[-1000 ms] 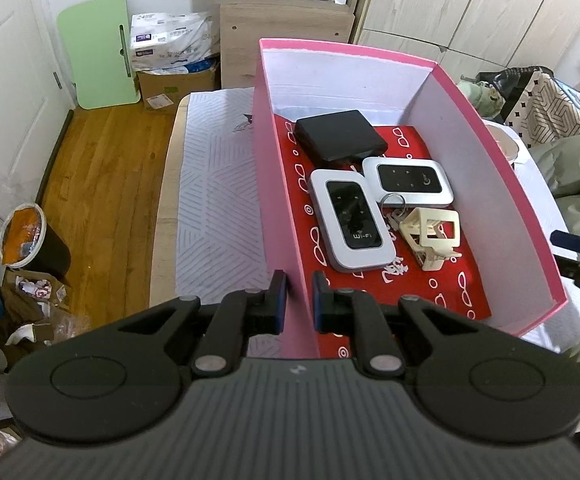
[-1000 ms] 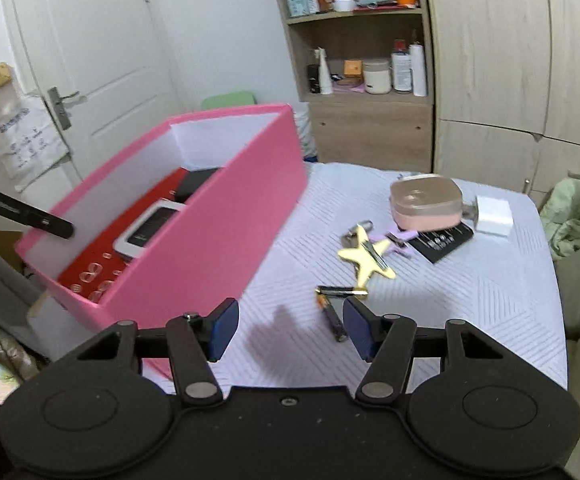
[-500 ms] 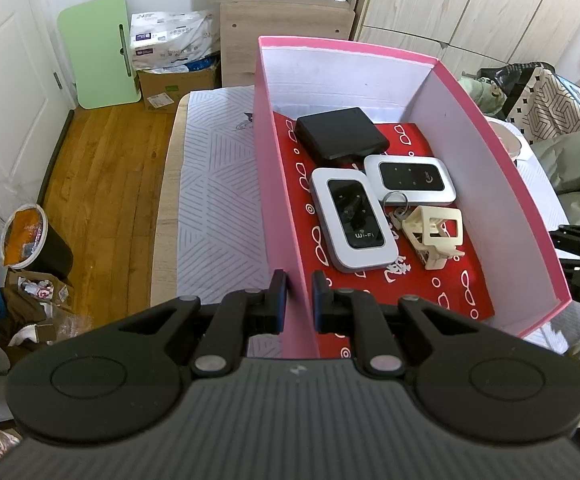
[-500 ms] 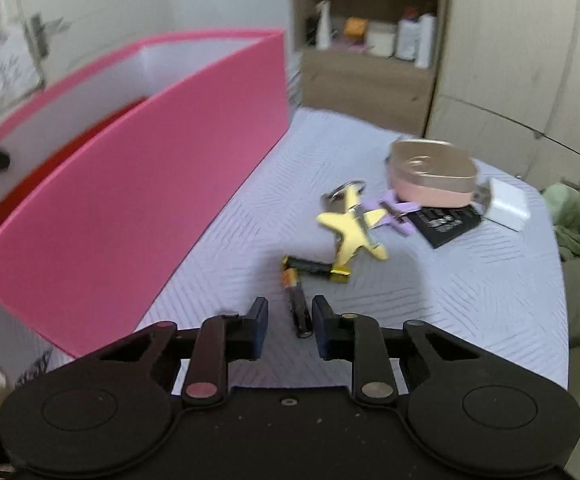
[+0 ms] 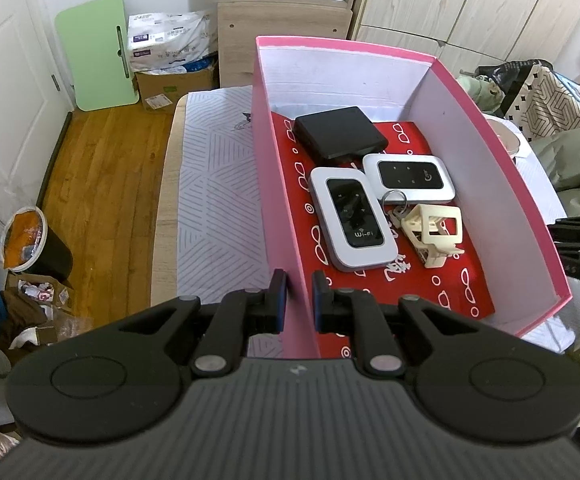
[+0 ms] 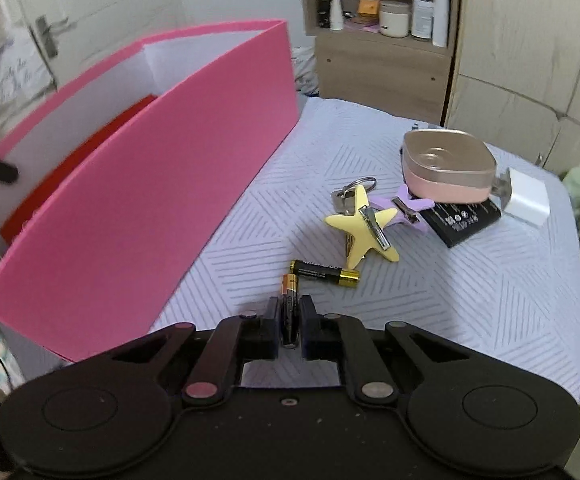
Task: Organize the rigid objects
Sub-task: 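Return the right gripper to the table and grasp an AA battery, then lower the AA battery into the pink box and open the right gripper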
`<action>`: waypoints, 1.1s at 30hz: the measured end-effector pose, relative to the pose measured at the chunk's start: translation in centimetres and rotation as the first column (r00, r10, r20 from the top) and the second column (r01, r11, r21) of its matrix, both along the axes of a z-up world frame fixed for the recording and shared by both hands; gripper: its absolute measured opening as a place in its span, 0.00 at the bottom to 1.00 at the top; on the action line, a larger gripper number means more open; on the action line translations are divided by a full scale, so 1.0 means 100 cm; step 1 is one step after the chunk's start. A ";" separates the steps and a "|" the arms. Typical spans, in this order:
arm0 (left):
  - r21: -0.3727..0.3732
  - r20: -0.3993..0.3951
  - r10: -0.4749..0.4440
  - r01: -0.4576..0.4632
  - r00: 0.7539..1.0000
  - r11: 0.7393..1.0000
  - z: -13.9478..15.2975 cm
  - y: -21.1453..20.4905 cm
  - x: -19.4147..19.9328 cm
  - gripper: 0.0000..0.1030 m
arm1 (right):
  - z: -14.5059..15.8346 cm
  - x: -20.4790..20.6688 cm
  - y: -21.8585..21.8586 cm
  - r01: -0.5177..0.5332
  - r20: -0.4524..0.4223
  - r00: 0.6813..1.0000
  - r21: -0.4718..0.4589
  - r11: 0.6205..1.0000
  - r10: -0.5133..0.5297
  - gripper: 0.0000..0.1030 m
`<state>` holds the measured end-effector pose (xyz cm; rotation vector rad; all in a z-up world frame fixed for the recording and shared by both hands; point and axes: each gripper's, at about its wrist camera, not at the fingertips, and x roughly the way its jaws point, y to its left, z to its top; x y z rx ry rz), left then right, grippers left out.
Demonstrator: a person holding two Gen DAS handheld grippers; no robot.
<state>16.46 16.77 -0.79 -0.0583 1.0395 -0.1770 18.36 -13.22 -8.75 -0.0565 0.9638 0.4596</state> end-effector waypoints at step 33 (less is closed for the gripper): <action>-0.016 0.018 -0.007 0.007 1.000 1.000 0.000 0.002 -0.003 0.13 | 0.060 0.036 0.174 -0.456 -0.231 0.823 0.276 0.846 0.519 0.11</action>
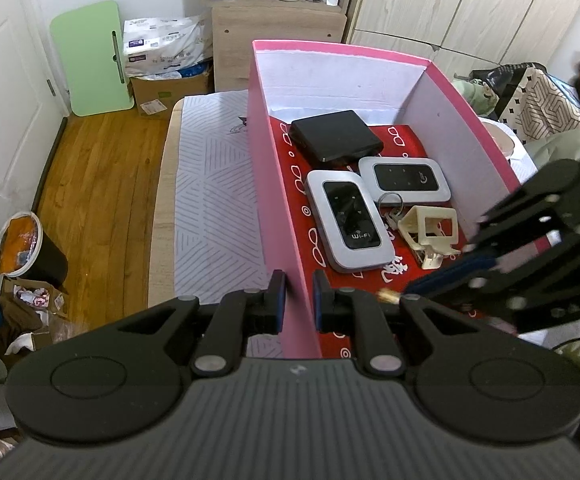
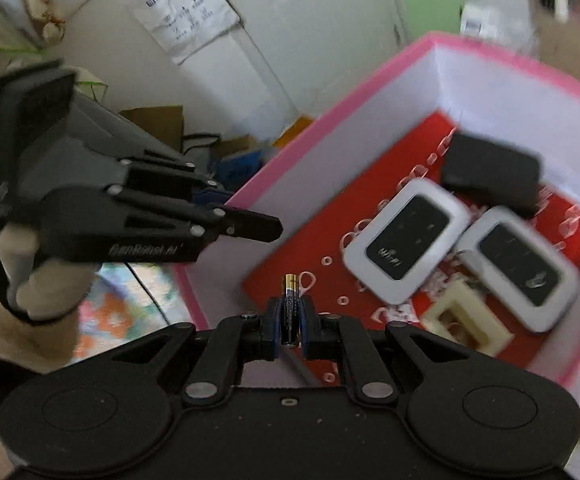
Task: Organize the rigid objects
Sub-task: 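Lower the AA battery into the pink box and open the right gripper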
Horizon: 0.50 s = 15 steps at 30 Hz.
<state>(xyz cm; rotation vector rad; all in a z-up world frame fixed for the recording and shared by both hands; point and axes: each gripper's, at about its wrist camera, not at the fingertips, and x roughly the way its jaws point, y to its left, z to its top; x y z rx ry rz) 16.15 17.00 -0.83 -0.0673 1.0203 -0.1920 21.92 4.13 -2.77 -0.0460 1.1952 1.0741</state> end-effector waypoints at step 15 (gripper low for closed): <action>-0.019 0.000 0.009 -0.009 1.000 1.000 0.000 0.003 -0.001 0.13 | 0.008 -0.006 -0.003 -0.016 0.174 0.984 -0.189 0.982 0.049 0.16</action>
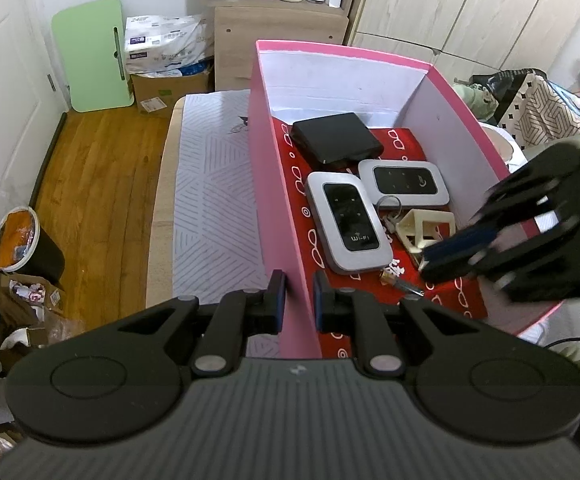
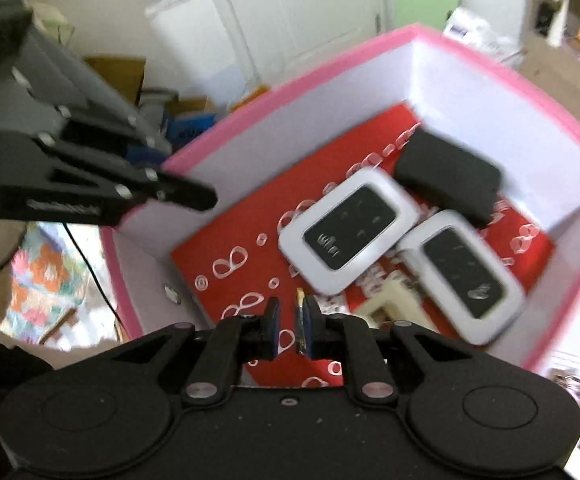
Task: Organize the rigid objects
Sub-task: 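Lower the AA battery into the pink box and open the right gripper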
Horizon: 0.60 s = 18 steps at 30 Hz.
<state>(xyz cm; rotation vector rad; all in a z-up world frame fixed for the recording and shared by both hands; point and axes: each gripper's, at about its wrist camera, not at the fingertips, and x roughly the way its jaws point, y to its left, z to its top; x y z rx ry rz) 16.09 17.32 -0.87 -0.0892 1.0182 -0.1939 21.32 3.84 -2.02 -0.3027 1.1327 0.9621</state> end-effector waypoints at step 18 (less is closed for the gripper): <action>-0.012 -0.023 0.020 -0.020 1.000 1.000 0.000 0.002 0.003 0.13 | 0.043 -0.023 -0.161 0.435 0.093 0.883 0.209 0.876 -0.461 0.26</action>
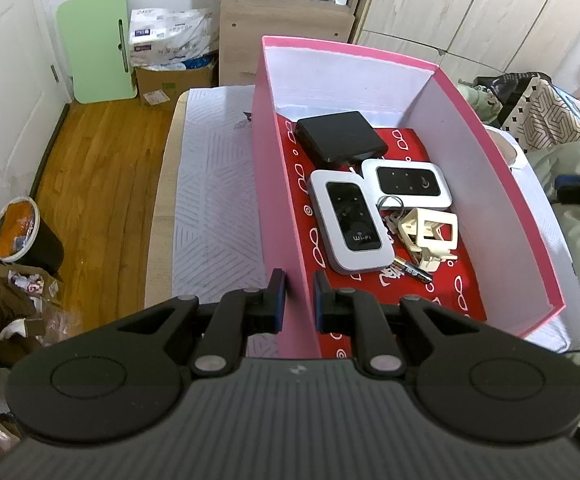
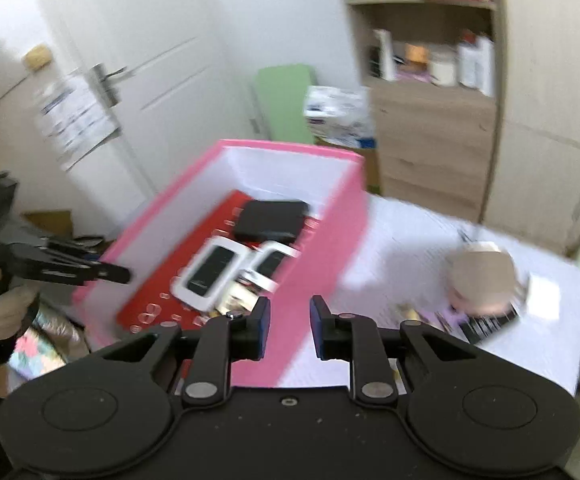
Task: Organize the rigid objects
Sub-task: 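Grasp the second AA battery on the table with the right gripper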
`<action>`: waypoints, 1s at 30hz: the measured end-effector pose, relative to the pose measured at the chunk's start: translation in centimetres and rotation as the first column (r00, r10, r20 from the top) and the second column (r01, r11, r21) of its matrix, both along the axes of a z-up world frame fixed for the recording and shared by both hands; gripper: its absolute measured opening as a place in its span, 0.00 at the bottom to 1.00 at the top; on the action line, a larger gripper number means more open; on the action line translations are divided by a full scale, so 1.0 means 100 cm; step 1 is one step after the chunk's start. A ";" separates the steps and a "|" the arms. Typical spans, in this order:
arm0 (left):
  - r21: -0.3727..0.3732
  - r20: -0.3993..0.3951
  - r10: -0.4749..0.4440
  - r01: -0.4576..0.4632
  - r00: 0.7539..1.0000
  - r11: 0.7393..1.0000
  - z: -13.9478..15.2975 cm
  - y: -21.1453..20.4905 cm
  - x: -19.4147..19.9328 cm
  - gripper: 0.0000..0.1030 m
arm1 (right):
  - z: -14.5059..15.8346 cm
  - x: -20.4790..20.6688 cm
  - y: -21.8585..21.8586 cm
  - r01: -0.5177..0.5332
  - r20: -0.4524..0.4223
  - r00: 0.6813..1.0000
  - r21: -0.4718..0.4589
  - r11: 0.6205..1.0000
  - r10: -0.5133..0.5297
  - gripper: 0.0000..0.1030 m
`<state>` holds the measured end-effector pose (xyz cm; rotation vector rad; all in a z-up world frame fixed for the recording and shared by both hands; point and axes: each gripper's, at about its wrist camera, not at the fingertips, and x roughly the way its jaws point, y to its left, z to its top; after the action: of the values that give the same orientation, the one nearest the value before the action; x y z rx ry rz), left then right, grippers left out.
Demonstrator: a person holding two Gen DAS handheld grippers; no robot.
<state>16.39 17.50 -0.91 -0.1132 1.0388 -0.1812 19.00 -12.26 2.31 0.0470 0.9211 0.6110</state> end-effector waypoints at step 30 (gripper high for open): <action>0.055 -0.039 -0.002 0.004 0.999 0.998 -0.001 -0.009 0.003 0.13 | -0.122 -0.004 0.001 0.252 0.105 0.966 -0.153 0.956 -0.237 0.65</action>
<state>16.67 16.57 -1.01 -0.0658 1.0823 -0.1537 18.62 -12.14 -9.93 -0.0140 0.8637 0.3026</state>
